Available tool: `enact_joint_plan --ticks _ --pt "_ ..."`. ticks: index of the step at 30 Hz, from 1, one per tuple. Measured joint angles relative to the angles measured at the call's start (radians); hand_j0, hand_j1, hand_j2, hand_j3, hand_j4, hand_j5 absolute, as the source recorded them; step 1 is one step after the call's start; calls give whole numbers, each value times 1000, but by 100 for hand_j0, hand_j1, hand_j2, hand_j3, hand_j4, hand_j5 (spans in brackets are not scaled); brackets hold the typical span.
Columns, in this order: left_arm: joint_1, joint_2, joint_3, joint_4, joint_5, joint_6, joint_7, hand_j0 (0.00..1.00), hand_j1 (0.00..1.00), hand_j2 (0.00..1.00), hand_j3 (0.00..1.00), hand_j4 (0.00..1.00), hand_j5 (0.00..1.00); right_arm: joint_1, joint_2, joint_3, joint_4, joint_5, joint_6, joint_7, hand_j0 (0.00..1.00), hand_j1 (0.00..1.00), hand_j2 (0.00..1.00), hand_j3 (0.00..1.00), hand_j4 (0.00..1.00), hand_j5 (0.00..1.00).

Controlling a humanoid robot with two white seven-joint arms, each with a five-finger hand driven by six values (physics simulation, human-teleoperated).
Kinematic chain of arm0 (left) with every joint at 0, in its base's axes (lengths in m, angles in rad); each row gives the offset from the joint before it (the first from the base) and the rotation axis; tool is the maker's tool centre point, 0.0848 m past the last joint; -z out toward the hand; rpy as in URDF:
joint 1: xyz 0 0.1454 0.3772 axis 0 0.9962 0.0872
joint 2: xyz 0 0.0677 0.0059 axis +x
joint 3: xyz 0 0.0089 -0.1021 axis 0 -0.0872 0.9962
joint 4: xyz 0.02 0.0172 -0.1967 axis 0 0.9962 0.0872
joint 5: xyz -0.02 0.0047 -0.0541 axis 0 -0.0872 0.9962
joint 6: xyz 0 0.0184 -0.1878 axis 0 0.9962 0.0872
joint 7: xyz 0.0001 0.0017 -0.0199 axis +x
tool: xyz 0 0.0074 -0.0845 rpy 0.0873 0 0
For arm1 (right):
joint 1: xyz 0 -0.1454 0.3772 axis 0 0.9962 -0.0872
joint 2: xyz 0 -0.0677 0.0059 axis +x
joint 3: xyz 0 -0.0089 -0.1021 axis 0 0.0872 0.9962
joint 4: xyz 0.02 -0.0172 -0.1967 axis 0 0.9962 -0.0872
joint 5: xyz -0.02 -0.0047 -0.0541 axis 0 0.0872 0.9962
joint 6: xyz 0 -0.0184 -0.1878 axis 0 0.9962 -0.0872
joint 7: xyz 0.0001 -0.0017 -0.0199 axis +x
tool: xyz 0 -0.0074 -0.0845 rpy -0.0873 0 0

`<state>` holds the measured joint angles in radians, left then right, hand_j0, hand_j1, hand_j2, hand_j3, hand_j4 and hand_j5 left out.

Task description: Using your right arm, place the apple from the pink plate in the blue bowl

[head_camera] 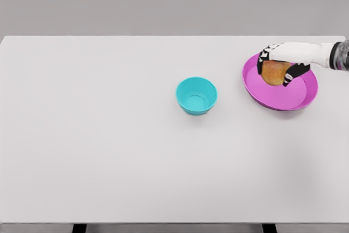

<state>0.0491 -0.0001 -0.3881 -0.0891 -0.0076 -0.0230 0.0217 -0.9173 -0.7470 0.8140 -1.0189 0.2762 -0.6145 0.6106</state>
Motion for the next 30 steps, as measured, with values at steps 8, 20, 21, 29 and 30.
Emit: enact_joint_plan --ticks 8,20,21,29,30 --pt "0 0 0 0 0 0 0 100 100 100 100 100 100 0 -2 -1 -134 1 0 0 34 34 34 34 34 34" --pt "0 0 0 0 0 0 0 100 100 100 100 100 100 8 8 0 -289 5 0 0 34 34 34 34 34 34" --pt "0 0 0 0 0 0 0 100 100 100 100 100 100 8 10 1 -308 7 0 0 34 34 34 34 34 34" --pt "0 0 0 0 0 0 0 100 100 100 100 100 100 12 67 10 -383 31 0 0 34 34 34 34 34 34" --pt "0 0 0 0 0 0 0 100 100 100 100 100 100 12 75 11 -386 33 0 0 34 34 34 34 34 34"
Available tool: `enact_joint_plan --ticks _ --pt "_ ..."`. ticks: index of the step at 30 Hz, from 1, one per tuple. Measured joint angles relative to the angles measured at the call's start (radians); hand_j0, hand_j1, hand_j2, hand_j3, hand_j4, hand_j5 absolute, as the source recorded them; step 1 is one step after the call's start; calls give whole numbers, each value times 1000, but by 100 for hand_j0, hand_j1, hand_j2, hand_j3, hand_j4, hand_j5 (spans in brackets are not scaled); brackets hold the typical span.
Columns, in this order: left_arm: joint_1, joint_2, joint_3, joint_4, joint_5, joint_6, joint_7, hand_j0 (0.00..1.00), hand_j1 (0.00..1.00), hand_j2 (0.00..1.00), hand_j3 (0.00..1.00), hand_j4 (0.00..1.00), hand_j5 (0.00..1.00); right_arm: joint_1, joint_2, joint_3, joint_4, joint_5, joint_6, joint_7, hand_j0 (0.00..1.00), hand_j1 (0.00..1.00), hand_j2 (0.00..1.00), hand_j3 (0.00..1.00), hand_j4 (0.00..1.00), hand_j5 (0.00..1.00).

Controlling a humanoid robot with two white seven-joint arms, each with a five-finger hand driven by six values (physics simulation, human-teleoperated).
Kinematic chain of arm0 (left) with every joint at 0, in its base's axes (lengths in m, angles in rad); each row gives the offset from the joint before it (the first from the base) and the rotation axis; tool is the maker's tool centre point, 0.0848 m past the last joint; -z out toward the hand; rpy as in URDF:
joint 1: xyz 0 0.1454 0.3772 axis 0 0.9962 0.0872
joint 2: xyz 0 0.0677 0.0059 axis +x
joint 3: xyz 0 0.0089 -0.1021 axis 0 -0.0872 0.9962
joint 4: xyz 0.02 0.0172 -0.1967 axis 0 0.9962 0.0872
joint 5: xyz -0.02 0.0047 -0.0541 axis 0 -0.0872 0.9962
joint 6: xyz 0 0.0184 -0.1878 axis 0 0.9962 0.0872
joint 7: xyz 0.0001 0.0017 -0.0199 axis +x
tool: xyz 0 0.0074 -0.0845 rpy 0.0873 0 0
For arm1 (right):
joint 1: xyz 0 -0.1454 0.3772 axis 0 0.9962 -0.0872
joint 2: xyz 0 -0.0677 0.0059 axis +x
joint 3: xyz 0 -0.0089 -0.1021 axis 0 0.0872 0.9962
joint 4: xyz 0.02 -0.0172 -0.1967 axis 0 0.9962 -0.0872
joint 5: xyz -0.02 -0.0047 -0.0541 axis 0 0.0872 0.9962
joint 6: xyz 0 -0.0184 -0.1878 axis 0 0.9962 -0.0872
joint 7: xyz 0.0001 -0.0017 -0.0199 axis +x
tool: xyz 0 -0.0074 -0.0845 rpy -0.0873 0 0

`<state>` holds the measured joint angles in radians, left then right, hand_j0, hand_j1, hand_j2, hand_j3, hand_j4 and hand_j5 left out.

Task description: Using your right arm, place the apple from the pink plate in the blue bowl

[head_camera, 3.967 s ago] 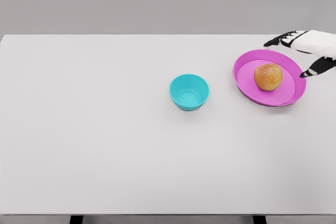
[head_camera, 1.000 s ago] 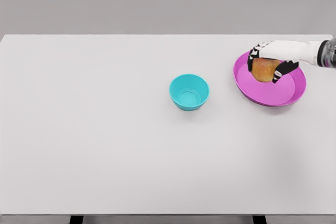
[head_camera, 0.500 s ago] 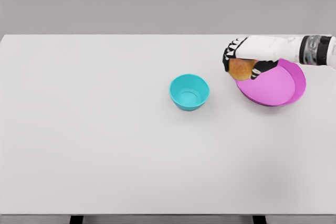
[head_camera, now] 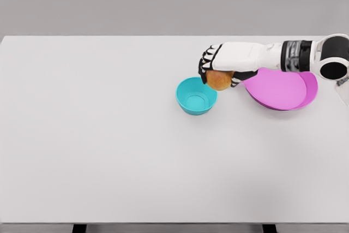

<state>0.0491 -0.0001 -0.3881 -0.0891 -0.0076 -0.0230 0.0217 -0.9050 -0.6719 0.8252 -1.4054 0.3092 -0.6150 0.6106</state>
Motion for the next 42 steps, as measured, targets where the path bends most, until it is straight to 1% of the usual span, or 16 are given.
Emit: enact_joint_plan --ticks 7,18,19,20,26,35,37,38,40,41,42 --pt "0 0 0 0 0 0 0 100 100 100 100 100 100 -3 53 23 -6 32 0 0 34 34 34 34 34 34" --pt "0 0 0 0 0 0 0 100 100 100 100 100 100 -8 86 63 3 58 0 0 37 37 37 37 37 37" --pt "0 0 0 0 0 0 0 100 100 100 100 100 100 -8 88 64 4 60 0 0 54 54 54 54 54 54" --pt "0 0 0 0 0 0 0 100 100 100 100 100 100 -8 90 65 7 60 0 0 100 100 100 100 100 100" --pt "0 0 0 0 0 0 0 100 100 100 100 100 100 -8 99 67 17 61 1 1 100 100 100 100 100 100" --pt "0 0 0 0 0 0 0 100 100 100 100 100 100 -14 95 58 2 62 1 1 100 100 100 100 100 100" --pt "0 0 0 0 0 0 0 100 100 100 100 100 100 3 69 2 -22 58 1 1 100 100 100 100 100 100" --pt "0 0 0 0 0 0 0 100 100 100 100 100 100 23 41 -46 -33 55 1 1 100 100 100 100 100 100" --pt "0 0 0 0 0 0 0 100 100 100 100 100 100 123 -25 -168 -41 41 0 1 100 100 100 100 100 100" --pt "0 0 0 0 0 0 0 100 100 100 100 100 100 187 -60 -234 -42 27 4 0 100 100 100 100 100 100" --pt "0 0 0 0 0 0 0 100 100 100 100 100 100 213 -90 -288 -40 29 0 1 100 100 100 100 100 100"
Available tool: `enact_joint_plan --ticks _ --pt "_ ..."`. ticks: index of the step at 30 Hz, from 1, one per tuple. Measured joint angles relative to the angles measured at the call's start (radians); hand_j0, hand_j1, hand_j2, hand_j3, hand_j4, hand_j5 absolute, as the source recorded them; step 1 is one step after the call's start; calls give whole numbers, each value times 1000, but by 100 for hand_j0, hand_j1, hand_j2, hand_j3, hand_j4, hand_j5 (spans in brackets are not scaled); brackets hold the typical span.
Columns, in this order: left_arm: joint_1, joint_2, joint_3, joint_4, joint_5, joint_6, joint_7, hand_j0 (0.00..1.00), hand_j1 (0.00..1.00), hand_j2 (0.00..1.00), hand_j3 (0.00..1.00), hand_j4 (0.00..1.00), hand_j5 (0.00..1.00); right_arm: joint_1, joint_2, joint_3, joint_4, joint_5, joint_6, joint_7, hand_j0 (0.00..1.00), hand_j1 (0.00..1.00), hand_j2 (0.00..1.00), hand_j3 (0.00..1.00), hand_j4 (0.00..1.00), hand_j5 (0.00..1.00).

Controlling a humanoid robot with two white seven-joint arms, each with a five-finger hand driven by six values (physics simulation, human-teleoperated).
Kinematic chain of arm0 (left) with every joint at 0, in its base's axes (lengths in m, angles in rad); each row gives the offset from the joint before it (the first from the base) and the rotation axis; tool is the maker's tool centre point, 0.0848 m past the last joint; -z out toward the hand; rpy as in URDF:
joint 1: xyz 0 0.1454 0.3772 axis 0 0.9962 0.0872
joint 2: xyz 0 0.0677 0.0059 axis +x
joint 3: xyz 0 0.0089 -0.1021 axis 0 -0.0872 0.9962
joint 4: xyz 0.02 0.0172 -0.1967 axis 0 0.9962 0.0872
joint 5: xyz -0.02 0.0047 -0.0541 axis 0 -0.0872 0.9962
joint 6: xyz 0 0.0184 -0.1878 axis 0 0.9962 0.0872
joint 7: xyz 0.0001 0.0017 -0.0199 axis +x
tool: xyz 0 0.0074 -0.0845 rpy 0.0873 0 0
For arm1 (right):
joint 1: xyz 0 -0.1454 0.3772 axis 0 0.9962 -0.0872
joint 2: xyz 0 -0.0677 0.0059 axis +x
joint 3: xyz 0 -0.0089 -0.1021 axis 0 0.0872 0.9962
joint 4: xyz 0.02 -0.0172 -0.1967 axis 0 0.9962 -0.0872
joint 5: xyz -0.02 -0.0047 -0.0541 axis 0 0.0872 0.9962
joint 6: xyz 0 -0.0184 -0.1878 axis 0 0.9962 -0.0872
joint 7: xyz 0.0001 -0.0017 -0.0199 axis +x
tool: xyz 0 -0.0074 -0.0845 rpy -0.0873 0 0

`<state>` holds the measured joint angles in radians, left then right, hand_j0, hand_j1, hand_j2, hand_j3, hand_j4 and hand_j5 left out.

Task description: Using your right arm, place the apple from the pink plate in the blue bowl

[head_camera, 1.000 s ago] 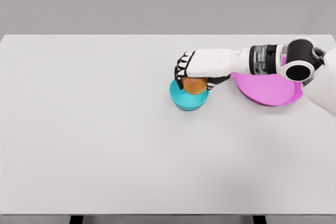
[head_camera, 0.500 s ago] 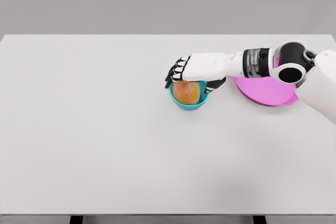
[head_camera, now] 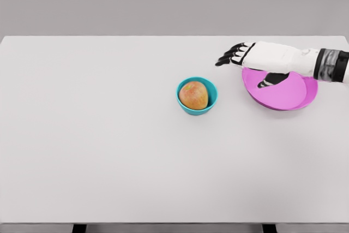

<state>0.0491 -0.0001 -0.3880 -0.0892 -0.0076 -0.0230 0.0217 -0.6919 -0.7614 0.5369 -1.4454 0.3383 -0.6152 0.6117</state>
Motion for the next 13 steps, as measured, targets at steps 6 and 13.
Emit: enact_joint_plan --ticks 6,13 --pt "0 0 0 0 0 0 0 100 100 100 100 100 100 114 -52 -215 63 -9 1 0 100 100 100 100 100 100" --pt "0 0 0 0 0 0 0 100 100 100 100 100 100 143 -47 -258 80 -1 1 0 100 100 100 100 100 100"
